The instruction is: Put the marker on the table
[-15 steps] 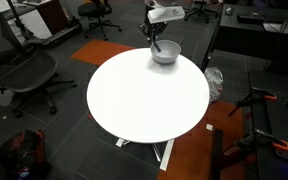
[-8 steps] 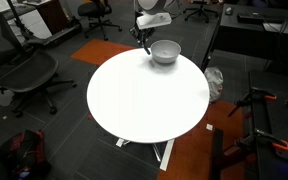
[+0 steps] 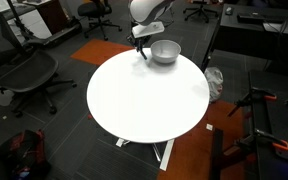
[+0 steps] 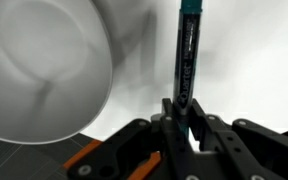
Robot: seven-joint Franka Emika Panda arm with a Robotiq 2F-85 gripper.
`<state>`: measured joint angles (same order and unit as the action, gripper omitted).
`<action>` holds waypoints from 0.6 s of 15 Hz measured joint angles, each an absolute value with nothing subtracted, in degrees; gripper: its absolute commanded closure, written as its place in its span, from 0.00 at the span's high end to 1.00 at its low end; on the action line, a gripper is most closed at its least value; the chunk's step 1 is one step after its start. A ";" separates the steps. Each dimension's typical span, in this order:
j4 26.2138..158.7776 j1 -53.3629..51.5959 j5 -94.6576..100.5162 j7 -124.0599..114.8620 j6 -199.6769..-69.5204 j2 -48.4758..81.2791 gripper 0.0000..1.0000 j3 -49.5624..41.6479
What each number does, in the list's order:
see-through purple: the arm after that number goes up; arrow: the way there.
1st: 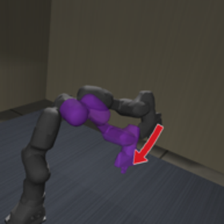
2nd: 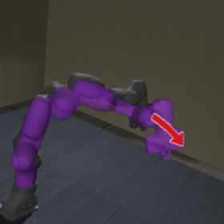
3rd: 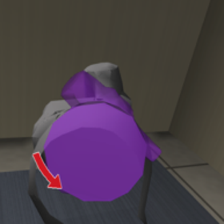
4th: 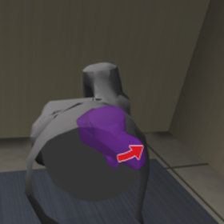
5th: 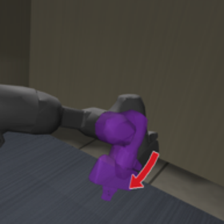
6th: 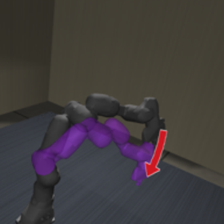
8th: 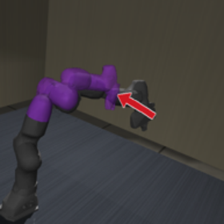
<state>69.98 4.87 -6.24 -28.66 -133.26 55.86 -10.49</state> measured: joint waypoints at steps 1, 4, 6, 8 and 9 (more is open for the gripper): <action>68.62 5.22 -6.24 -28.62 -132.86 56.89 0.05 -10.20; 65.03 6.02 -6.24 -28.24 -131.70 59.66 0.05 -9.32; 63.18 6.28 -6.24 -27.86 -130.94 61.12 0.05 -8.80; 61.64 6.34 -6.23 -26.71 -129.24 62.32 0.05 -8.44; 60.89 6.35 -6.23 -26.02 -128.22 62.87 0.05 -8.29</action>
